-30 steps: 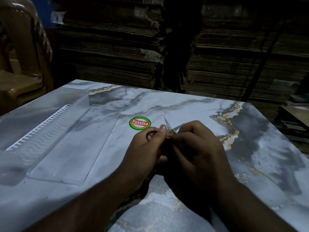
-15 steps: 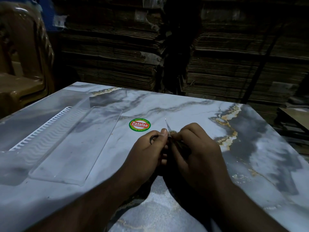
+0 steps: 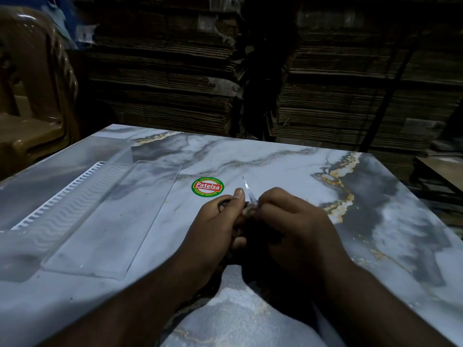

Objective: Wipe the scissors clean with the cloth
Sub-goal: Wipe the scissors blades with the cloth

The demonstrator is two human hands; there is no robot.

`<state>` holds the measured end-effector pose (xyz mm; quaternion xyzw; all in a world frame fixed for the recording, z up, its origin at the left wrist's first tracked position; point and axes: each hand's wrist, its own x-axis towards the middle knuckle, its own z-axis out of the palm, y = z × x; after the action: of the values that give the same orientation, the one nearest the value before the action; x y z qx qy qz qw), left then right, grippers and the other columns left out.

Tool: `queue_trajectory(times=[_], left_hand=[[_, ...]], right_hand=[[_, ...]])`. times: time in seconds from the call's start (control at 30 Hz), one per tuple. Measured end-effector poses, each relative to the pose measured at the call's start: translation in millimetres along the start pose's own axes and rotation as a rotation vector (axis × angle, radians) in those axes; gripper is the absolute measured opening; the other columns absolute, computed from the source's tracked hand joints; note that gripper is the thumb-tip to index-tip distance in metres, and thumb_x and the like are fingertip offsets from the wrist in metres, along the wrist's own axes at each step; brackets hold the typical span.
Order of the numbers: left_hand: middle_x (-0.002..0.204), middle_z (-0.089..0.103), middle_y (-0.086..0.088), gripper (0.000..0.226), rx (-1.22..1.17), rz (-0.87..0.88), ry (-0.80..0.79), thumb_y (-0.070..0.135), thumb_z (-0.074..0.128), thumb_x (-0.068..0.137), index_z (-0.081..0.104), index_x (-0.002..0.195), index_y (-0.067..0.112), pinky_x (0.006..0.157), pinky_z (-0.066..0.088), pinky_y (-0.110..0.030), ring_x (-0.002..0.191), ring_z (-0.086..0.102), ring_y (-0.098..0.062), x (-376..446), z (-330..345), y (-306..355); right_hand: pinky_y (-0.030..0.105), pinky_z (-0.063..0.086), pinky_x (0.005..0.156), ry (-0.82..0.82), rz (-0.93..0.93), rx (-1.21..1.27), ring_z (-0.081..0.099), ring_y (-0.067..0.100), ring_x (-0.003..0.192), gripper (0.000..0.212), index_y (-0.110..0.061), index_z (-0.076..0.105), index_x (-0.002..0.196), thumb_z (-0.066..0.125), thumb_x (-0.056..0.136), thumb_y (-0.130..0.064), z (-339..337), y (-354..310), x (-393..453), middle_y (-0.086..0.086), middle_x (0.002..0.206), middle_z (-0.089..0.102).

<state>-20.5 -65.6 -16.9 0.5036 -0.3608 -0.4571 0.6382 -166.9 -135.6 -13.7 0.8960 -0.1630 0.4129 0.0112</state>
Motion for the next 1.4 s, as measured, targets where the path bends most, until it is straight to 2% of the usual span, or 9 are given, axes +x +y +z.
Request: queue_trajectory(times=[0.13,0.2,0.27,0.6,0.77,0.93,1.1,1.23,1.4], left_hand=[[0.068,0.048,-0.014,0.038,-0.090,-0.047,0.006,0.043,0.057,0.103,0.060,0.081,0.013,0.052,0.042,-0.025,0.053,0.049,-0.020,1.6,-0.9,0.2],[0.064,0.062,-0.013,0.040,-0.180,-0.065,-0.004,0.038,0.057,0.103,0.063,0.083,0.003,0.046,0.051,-0.025,0.049,0.061,-0.020,3.3,-1.0,2.7],[0.071,0.074,-0.018,0.041,-0.195,-0.071,0.001,0.036,0.056,0.103,0.065,0.093,-0.003,0.054,0.063,-0.032,0.056,0.073,-0.026,4.3,-0.2,5.4],[0.079,0.077,-0.020,0.040,-0.094,-0.024,-0.004,0.034,0.055,0.105,0.070,0.095,-0.002,0.062,0.064,-0.037,0.067,0.077,-0.030,2.5,-1.1,3.7],[0.082,0.078,-0.023,0.042,-0.074,-0.018,0.029,0.033,0.056,0.104,0.071,0.098,-0.005,0.057,0.061,-0.033,0.068,0.078,-0.032,1.6,1.9,6.7],[0.077,0.079,-0.021,0.039,-0.039,-0.023,0.033,0.030,0.055,0.105,0.068,0.095,-0.005,0.064,0.065,-0.038,0.070,0.079,-0.035,-0.8,4.4,7.0],[0.082,0.078,-0.026,0.042,-0.063,-0.010,0.072,0.032,0.057,0.104,0.071,0.096,-0.007,0.059,0.062,-0.035,0.070,0.079,-0.036,-2.9,7.0,8.1],[0.078,0.078,-0.024,0.041,-0.038,-0.003,0.073,0.029,0.057,0.104,0.069,0.094,-0.009,0.062,0.066,-0.038,0.069,0.079,-0.038,-1.4,7.3,6.8],[0.073,0.076,-0.019,0.042,-0.065,0.026,0.062,0.031,0.056,0.105,0.071,0.086,-0.004,0.059,0.060,-0.034,0.064,0.077,-0.032,-0.9,6.7,6.2]], right_hand=[[0.035,0.049,0.065,0.011,0.147,0.161,0.059,0.018,0.079,0.010,-0.012,0.068,0.085,0.073,0.090,-0.019,1.9,1.4,-0.6,-0.001,0.090,0.060],[0.027,0.045,0.068,0.155,0.287,0.214,0.058,0.013,0.079,0.014,-0.011,0.063,0.081,0.075,0.089,-0.013,-1.6,7.7,0.9,-0.001,0.083,0.058],[0.020,0.042,0.070,0.237,0.352,0.207,0.057,0.009,0.080,0.013,-0.011,0.065,0.082,0.075,0.090,-0.012,-5.9,12.3,0.9,-0.001,0.082,0.059],[0.016,0.043,0.070,0.155,0.384,0.208,0.062,0.006,0.080,0.013,-0.014,0.073,0.084,0.071,0.094,-0.022,1.1,13.1,2.0,-0.006,0.085,0.061],[0.015,0.048,0.074,0.085,0.282,0.260,0.065,0.006,0.088,0.014,-0.011,0.081,0.104,0.070,0.096,-0.014,-2.1,8.4,-2.1,-0.002,0.094,0.064],[0.010,0.041,0.072,0.141,0.374,0.154,0.061,0.001,0.083,0.005,-0.015,0.078,0.093,0.076,0.095,-0.012,-2.3,17.0,-0.4,-0.005,0.086,0.061],[0.020,0.049,0.072,0.095,0.279,0.232,0.064,0.007,0.085,0.012,-0.010,0.082,0.102,0.072,0.096,-0.014,-0.1,8.8,-2.6,-0.002,0.091,0.062],[0.011,0.041,0.071,0.138,0.376,0.131,0.060,0.000,0.082,0.010,-0.013,0.080,0.097,0.071,0.095,-0.018,-0.1,14.4,-0.6,-0.006,0.087,0.059],[0.023,0.050,0.071,0.099,0.259,0.216,0.064,0.011,0.084,0.010,-0.009,0.081,0.102,0.073,0.096,-0.010,-0.3,6.1,-1.8,0.000,0.090,0.061]])
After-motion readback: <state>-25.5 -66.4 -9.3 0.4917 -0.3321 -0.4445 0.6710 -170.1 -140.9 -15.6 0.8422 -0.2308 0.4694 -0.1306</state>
